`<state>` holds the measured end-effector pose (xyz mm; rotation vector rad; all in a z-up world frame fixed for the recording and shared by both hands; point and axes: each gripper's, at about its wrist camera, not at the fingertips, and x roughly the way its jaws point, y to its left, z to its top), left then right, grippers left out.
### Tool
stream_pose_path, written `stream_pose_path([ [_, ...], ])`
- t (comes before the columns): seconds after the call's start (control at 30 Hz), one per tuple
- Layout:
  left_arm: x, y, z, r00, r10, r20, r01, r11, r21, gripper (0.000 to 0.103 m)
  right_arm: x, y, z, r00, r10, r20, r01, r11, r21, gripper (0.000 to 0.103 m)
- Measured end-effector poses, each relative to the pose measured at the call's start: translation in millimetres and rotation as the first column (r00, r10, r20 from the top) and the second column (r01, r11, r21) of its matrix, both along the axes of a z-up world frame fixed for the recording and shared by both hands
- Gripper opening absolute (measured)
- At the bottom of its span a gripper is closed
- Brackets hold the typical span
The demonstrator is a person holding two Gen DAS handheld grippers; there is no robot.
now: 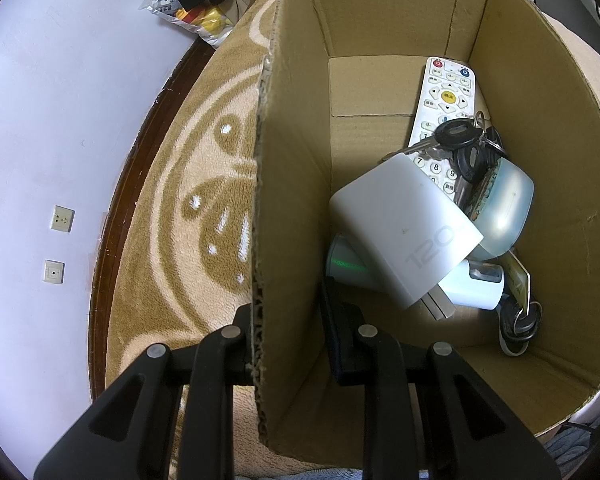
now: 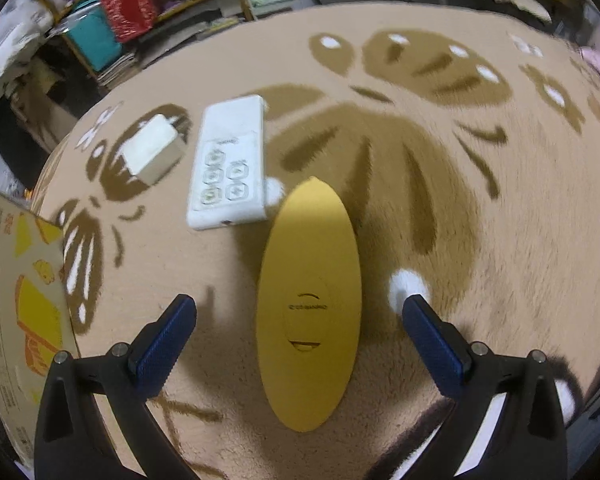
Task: Organize rigid objects
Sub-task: 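Move the right gripper back over the rug toward the yellow oval object, then grasp the yellow oval object with the right gripper and lift it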
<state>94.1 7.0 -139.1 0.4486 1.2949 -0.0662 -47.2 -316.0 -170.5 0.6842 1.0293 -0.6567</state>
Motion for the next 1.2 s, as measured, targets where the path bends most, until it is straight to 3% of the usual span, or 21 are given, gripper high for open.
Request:
stream_pose_path([
  [0.1, 0, 0, 0, 1.0, 0.0, 0.0, 0.0, 1.0, 0.0, 0.023, -5, -5, -5, 0.999, -0.026, 0.019, 0.025, 0.999, 0.045, 0.103],
  [0.33, 0, 0, 0, 1.0, 0.0, 0.0, 0.0, 1.0, 0.0, 0.023, -7, -5, -8, 1.0, -0.026, 0.009, 0.026, 0.999, 0.034, 0.102],
  [0.6, 0, 0, 0, 1.0, 0.0, -0.001, 0.0, 1.0, 0.0, 0.023, 1, -1, -12, 0.999, -0.004, -0.047, 0.004, 1.0, -0.014, 0.087],
  [0.93, 0, 1, 0, 1.0, 0.0, -0.002, 0.0, 1.0, 0.001, 0.023, 6, 6, -11, 0.997, 0.025, -0.077, -0.029, 0.998, -0.048, 0.08],
  [1.03, 0, 0, 0, 1.0, 0.0, -0.002, 0.0, 1.0, 0.001, 0.023, 10, 6, -11, 0.995, 0.048, -0.082, -0.053, 0.997, -0.063, 0.073],
  [1.1, 0, 0, 0, 1.0, 0.0, -0.002, 0.0, 1.0, 0.001, 0.023, 17, 11, -11, 0.994, 0.073, -0.076, -0.079, 0.994, -0.072, 0.06],
  [1.2, 0, 0, 0, 1.0, 0.0, -0.002, 0.0, 1.0, 0.0, 0.023, 18, 12, -10, 0.996, 0.064, -0.067, -0.069, 0.995, -0.074, 0.06],
])
